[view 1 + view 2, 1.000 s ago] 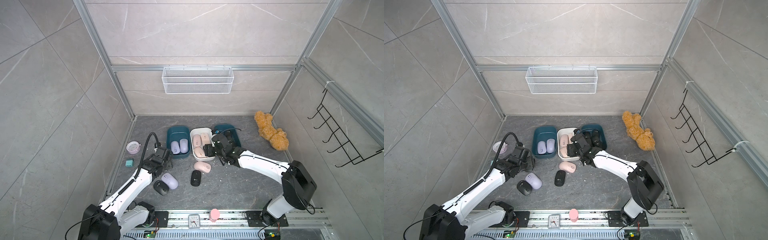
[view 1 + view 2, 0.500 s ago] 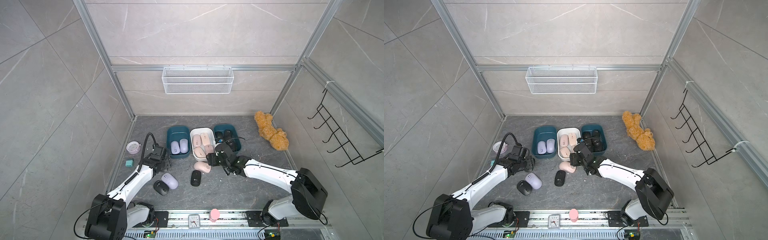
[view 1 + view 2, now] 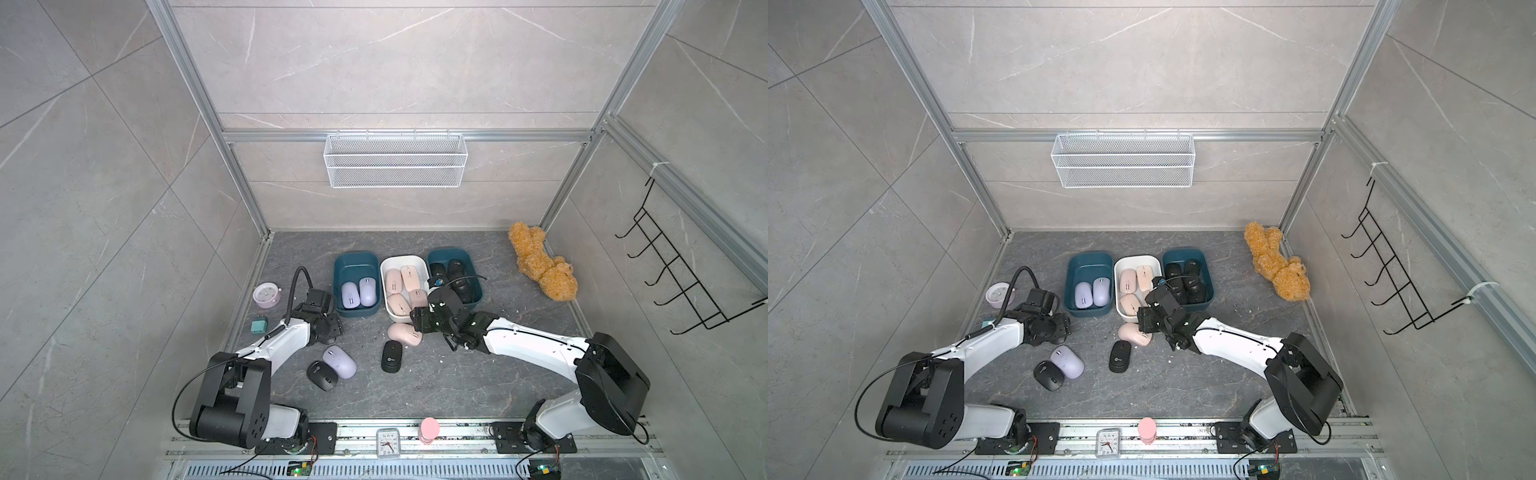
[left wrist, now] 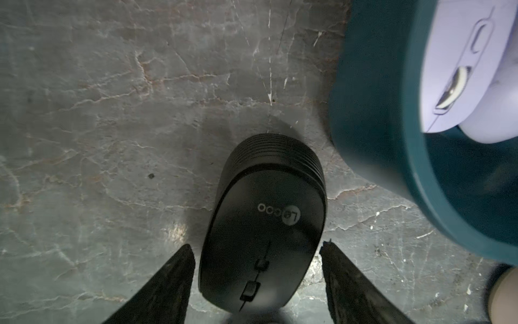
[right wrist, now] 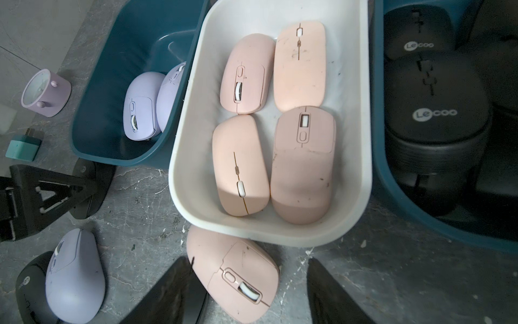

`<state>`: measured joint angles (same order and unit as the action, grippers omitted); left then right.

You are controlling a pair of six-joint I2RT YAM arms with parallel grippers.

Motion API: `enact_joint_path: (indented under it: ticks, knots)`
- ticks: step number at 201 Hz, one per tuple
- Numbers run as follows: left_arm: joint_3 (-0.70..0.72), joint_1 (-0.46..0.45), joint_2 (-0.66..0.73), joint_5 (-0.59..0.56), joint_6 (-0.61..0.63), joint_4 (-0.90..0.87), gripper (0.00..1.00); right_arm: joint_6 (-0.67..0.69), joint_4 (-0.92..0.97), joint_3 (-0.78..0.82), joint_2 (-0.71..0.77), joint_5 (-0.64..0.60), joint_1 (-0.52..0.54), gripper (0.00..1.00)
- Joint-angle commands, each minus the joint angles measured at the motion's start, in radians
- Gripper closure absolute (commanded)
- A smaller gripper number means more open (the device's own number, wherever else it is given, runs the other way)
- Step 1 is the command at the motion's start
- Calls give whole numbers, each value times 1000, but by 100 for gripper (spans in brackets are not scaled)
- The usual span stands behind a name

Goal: Place the mice by color into the storage box
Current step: Pick up the mouse from the center of the board.

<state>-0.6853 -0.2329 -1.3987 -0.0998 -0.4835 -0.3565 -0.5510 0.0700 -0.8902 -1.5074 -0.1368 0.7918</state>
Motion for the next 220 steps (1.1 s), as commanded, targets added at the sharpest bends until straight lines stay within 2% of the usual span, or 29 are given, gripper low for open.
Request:
enact_joint_path:
  ticks: [1,140,220]
  knots:
    - [-43,6,-25,26,37,27,26,-5,-1,-27,-14,-3,6,33]
    - [-133,7,-122,47,36,-70,30,-19,0,-32,-34,17,6,33]
    - [-163,2,-124,40,27,-144,32,-33,-5,-37,-39,26,6,32]
